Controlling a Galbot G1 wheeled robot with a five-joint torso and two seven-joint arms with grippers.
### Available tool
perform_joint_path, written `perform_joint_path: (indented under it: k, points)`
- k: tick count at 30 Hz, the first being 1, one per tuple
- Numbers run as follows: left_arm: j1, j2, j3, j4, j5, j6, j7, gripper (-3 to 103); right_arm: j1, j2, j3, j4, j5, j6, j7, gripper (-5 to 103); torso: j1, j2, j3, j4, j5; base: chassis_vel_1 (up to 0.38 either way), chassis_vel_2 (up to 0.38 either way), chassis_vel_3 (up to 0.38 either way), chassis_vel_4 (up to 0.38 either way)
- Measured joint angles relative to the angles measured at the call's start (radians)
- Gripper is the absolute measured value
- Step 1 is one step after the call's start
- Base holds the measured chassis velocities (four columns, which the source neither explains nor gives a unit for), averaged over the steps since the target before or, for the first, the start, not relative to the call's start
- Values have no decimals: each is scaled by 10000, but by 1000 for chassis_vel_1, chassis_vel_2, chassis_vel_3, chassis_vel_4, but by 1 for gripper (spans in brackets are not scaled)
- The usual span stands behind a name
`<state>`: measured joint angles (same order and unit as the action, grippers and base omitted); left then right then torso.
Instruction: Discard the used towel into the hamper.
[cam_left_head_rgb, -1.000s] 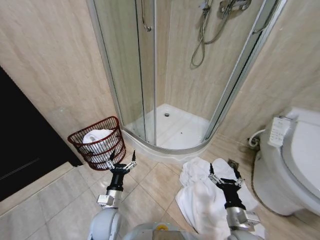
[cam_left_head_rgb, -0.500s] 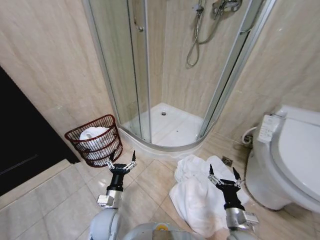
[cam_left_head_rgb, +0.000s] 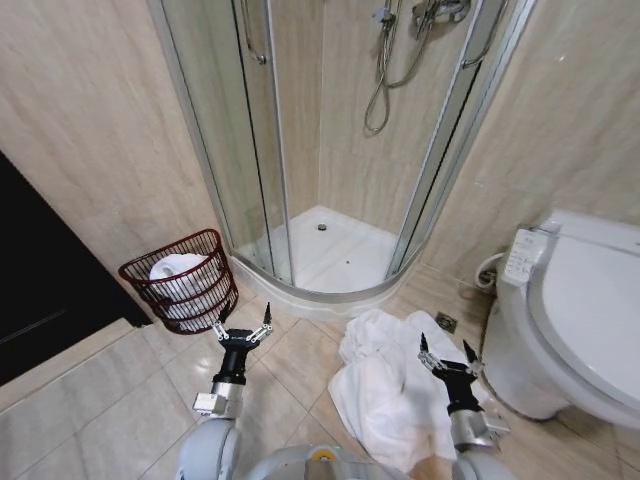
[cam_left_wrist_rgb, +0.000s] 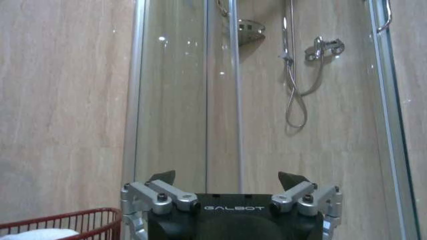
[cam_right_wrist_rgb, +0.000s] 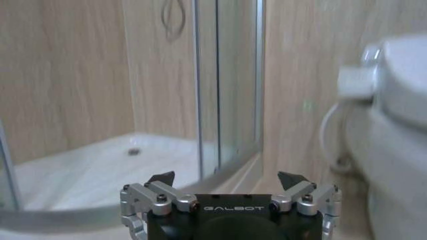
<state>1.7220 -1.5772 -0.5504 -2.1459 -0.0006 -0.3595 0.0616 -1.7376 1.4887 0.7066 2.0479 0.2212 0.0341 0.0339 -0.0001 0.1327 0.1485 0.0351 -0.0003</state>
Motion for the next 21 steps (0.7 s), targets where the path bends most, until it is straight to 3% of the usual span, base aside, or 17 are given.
perform_joint_path:
  k: [8, 13, 21]
  points:
    - [247, -220, 25, 30, 497, -393, -220, 100, 1749, -110, -420, -2098, -27, -1426, -211, 100, 0, -1, 1, 3, 4, 0, 0, 0, 0]
    - [301, -300, 13, -1, 598, -409, -258, 100, 2525, -167, -671, -3197, -139, -1948, -213, 100, 0, 0, 1, 1, 3, 0, 0, 0, 0]
    - [216, -233, -43, 520, 602, -449, -322, 100, 3651, -37, -746, -5575, -31, -1917, -209, 100, 0, -1, 0, 0, 2, 0, 0, 0, 0]
